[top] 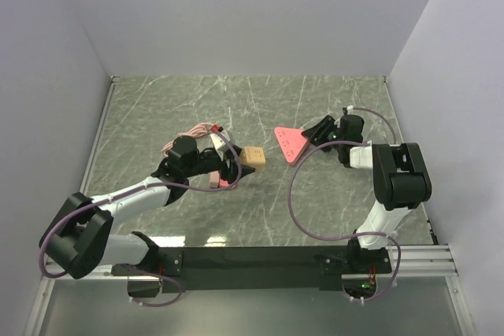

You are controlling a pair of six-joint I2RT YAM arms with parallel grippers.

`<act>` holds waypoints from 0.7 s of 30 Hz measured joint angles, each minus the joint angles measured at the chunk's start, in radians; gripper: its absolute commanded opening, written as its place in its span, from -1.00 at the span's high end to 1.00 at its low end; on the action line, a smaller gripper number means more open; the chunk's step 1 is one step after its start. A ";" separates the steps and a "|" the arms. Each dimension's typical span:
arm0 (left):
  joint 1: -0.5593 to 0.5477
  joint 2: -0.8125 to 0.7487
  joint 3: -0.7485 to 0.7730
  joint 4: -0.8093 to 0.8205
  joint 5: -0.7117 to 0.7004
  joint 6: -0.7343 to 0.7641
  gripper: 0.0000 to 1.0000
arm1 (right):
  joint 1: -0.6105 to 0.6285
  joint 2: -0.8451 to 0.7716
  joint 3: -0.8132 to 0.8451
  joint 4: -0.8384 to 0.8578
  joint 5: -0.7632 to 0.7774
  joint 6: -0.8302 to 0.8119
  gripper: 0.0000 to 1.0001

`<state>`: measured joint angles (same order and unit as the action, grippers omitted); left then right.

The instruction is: Insert the plug

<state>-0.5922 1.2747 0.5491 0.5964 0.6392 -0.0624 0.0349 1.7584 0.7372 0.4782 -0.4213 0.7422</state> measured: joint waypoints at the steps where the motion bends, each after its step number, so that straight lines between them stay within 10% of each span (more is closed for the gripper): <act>1: 0.000 0.000 -0.001 0.002 -0.002 0.000 0.99 | 0.000 0.000 -0.005 0.012 -0.005 0.000 0.61; 5: 0.000 0.005 -0.008 0.022 -0.013 -0.002 0.99 | 0.001 -0.009 -0.052 0.082 -0.026 0.009 1.00; 21: -0.084 0.224 0.039 0.064 -0.220 0.029 0.99 | 0.092 -0.178 -0.243 0.204 -0.036 0.054 1.00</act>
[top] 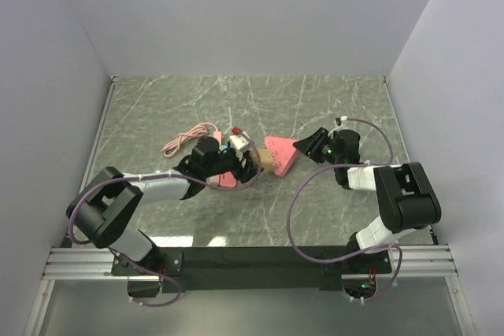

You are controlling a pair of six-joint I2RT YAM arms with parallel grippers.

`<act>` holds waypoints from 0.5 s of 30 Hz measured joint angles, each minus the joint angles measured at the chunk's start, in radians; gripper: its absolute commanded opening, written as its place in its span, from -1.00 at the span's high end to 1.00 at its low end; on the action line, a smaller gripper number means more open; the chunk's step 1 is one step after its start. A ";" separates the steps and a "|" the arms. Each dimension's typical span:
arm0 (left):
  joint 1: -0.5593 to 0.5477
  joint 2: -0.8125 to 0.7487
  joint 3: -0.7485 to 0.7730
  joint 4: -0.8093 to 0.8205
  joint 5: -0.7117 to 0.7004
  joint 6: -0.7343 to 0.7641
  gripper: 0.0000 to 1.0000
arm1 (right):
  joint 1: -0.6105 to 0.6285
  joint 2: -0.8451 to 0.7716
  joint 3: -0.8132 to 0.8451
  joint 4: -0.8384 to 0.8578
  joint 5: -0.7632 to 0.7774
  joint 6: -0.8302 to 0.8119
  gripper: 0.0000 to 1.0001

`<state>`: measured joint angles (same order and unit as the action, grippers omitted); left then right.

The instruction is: Insert the plug

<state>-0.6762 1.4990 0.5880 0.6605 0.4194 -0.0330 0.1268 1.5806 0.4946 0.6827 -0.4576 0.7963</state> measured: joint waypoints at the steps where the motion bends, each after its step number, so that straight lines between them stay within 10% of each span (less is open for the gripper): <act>1: -0.010 0.013 0.030 -0.034 -0.007 0.015 0.99 | 0.005 -0.015 -0.002 -0.008 0.007 -0.006 1.00; 15: -0.113 0.139 0.223 -0.283 -0.209 0.138 0.99 | 0.019 -0.070 -0.045 -0.010 0.016 -0.027 1.00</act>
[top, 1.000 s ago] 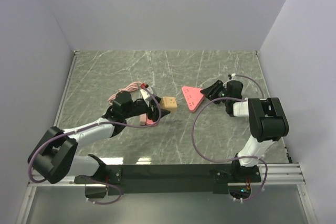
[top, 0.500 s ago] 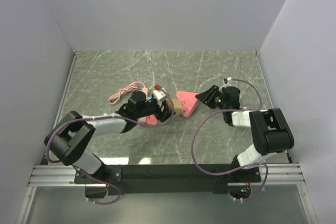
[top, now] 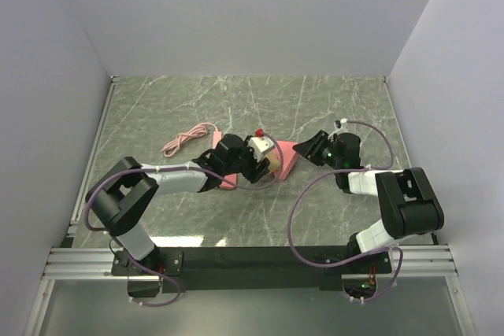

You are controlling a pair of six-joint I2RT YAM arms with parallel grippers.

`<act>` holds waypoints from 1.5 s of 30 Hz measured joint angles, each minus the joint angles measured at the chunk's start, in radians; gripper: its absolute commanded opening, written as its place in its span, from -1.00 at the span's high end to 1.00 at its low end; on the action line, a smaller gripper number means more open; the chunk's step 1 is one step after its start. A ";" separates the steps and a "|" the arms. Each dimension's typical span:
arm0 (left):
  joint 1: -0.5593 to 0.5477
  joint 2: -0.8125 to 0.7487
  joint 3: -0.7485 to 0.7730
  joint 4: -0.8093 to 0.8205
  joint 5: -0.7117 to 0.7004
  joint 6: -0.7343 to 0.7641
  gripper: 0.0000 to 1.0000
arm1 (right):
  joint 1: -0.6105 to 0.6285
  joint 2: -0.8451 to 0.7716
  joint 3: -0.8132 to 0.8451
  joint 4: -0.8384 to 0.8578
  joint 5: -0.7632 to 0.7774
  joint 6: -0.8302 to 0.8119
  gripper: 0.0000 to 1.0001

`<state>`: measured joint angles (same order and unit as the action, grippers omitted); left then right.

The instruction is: Insert the plug

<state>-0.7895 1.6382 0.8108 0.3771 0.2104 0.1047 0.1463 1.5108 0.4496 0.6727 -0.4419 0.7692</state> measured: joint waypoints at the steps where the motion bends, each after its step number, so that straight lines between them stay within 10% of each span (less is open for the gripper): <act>1: -0.005 0.011 0.003 -0.010 -0.005 0.008 0.99 | 0.000 0.006 0.000 0.008 -0.005 0.000 1.00; 45: -0.070 0.029 0.077 -0.145 -0.021 0.059 0.99 | -0.002 0.048 0.000 0.077 -0.033 0.003 1.00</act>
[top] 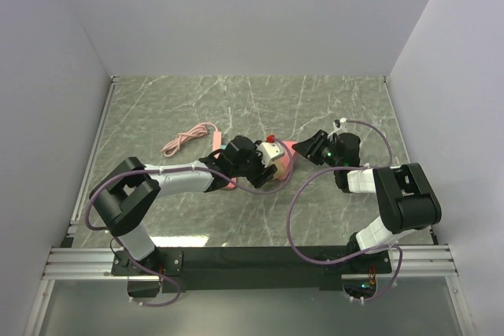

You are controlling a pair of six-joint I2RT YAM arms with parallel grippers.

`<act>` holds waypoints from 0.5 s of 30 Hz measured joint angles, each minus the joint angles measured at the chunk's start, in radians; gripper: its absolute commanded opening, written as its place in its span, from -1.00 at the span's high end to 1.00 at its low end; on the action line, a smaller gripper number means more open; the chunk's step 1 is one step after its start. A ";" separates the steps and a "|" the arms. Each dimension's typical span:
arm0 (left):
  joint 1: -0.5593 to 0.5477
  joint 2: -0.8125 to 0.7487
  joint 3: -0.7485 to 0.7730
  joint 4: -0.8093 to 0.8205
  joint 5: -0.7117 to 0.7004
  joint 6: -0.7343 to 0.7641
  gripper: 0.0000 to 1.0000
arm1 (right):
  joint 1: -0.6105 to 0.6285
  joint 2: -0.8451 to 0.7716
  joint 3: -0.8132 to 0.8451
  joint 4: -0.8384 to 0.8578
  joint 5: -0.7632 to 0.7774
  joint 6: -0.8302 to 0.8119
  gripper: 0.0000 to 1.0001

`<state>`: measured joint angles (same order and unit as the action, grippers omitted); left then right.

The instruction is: Insert the plug

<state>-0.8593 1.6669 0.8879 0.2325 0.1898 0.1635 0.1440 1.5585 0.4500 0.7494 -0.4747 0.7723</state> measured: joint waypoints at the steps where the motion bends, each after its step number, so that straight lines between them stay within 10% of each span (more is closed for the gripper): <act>1: 0.000 -0.001 0.000 -0.005 -0.005 0.000 0.99 | 0.000 0.000 0.000 0.000 -0.001 0.000 1.00; 15: -0.002 -0.012 0.000 -0.035 -0.042 0.001 0.99 | 0.005 0.000 0.000 0.000 -0.008 0.000 1.00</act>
<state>-0.8608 1.6547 0.8875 0.1970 0.1474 0.1642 0.1486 1.5585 0.4500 0.7494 -0.4831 0.7723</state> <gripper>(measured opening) 0.648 0.425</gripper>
